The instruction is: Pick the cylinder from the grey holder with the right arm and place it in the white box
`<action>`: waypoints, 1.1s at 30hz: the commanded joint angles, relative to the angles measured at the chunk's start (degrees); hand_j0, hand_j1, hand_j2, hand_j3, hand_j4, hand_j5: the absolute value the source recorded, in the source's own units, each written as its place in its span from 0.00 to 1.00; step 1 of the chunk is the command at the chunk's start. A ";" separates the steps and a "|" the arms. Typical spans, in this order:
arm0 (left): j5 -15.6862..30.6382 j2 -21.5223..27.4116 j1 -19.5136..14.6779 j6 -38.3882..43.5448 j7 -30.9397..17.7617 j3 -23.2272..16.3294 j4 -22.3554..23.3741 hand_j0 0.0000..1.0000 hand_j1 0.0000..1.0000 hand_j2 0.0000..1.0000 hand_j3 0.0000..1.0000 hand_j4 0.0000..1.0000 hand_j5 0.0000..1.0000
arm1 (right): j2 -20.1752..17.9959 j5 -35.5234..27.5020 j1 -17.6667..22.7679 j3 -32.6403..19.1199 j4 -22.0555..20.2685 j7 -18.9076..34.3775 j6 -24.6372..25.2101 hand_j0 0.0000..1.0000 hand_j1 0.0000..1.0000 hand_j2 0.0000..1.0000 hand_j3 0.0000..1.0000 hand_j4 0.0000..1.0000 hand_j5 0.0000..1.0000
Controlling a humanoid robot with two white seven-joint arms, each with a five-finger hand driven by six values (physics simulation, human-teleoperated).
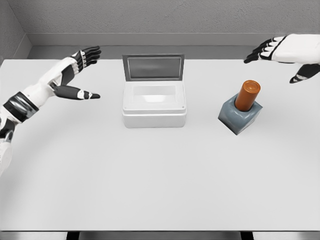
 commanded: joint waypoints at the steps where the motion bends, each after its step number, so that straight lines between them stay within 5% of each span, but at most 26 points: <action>1: -3.32 -0.53 -0.53 0.18 0.01 0.04 1.60 1.00 1.00 1.00 1.00 1.00 1.00 | 0.79 -0.01 -0.77 4.31 -0.11 3.23 0.07 1.00 1.00 1.00 1.00 1.00 1.00; 4: -3.23 -0.53 -1.76 0.18 0.01 0.66 4.94 1.00 1.00 1.00 1.00 1.00 1.00 | 3.95 -0.01 -6.31 11.17 0.42 3.23 0.07 1.00 1.00 1.00 1.00 1.00 1.00; 11: -0.77 -0.53 -1.41 0.27 0.01 0.66 4.68 1.00 1.00 1.00 1.00 1.00 1.00 | 7.03 0.08 -6.93 11.43 2.79 3.23 0.07 1.00 1.00 1.00 1.00 1.00 1.00; 14: -0.68 -0.44 -1.24 0.27 0.01 1.36 4.86 1.00 1.00 1.00 1.00 1.00 1.00 | 8.26 0.08 -9.30 15.56 3.32 3.23 0.07 1.00 1.00 1.00 1.00 1.00 1.00; 20: -0.68 -0.44 -0.97 0.27 0.01 4.79 5.12 1.00 1.00 1.00 1.00 1.00 1.00 | 9.14 0.08 -11.50 20.04 3.32 3.23 0.07 1.00 1.00 1.00 1.00 1.00 1.00; 33: -0.68 -0.44 -1.15 0.18 0.01 4.97 5.30 1.00 1.00 1.00 1.00 1.00 1.00 | 9.58 0.16 -11.50 22.51 3.23 3.23 0.07 1.00 1.00 1.00 1.00 1.00 1.00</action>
